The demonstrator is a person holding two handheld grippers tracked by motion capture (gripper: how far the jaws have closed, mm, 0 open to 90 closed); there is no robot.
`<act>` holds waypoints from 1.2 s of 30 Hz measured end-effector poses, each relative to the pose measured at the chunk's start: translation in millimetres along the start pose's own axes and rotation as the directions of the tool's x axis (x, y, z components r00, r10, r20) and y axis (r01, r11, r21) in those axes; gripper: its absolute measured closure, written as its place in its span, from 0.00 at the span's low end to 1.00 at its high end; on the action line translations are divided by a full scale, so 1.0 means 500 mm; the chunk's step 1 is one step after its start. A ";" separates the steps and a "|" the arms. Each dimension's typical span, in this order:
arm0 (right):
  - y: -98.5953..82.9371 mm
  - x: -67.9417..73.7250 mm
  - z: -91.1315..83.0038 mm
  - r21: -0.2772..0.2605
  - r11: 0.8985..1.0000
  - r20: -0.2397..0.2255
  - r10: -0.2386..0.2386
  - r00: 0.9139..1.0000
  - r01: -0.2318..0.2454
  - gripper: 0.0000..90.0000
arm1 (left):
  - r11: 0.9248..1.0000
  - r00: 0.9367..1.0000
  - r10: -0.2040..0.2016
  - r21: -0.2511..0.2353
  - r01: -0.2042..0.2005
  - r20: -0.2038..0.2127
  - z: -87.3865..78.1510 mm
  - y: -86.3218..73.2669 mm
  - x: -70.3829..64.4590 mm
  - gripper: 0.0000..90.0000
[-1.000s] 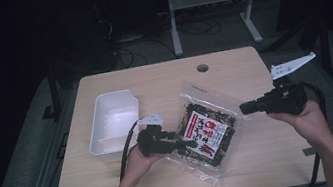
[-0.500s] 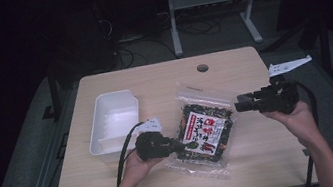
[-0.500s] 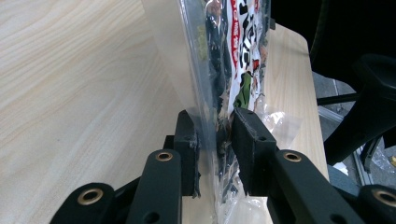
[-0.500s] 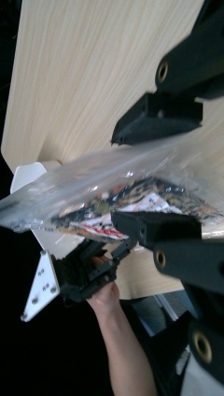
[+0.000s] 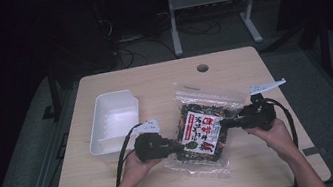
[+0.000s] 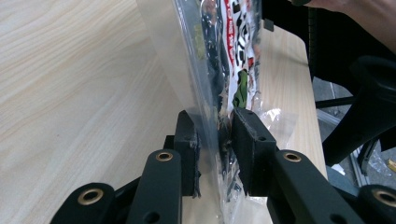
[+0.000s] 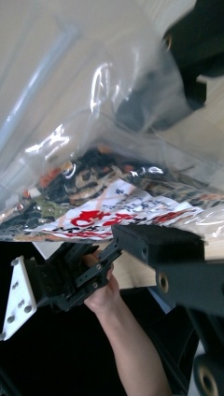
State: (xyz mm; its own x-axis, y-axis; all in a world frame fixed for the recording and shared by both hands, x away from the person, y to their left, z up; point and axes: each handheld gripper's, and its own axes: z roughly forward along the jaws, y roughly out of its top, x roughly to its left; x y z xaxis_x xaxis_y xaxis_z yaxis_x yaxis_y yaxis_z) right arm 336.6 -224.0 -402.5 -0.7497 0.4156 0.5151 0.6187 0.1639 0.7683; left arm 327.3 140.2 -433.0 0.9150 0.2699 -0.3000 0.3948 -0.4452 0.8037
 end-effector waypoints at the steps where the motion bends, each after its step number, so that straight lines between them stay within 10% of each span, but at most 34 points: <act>1: 0.001 0.001 0.000 -0.010 1.000 -0.006 -0.002 1.000 0.002 0.59 | 1.000 1.000 -0.004 0.000 0.004 0.000 -0.002 -0.004 0.001 0.80; 14: 0.026 0.037 0.001 -0.042 0.999 -0.098 -0.039 0.994 0.036 0.84 | 1.000 0.998 0.016 0.013 -0.015 -0.067 -0.019 -0.009 -0.006 0.66; 26: 0.067 0.101 -0.019 -0.023 0.997 0.017 -0.076 0.997 0.076 0.86 | 0.999 0.980 0.046 0.003 -0.046 -0.195 -0.058 -0.011 -0.032 0.46; 36: 0.098 0.121 -0.045 -0.124 0.990 0.158 -0.041 0.987 0.061 0.86 | 0.997 0.966 0.073 0.028 -0.068 -0.247 -0.087 -0.029 -0.055 0.43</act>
State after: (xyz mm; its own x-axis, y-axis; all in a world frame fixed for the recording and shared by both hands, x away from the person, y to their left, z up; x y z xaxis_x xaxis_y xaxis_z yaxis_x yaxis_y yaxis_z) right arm 316.1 -211.0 -325.3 -0.7280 0.5444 0.4168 0.5380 0.0768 0.8394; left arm 292.9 176.3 -414.1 0.8923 0.4394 -0.1041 0.3337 -0.4863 0.8076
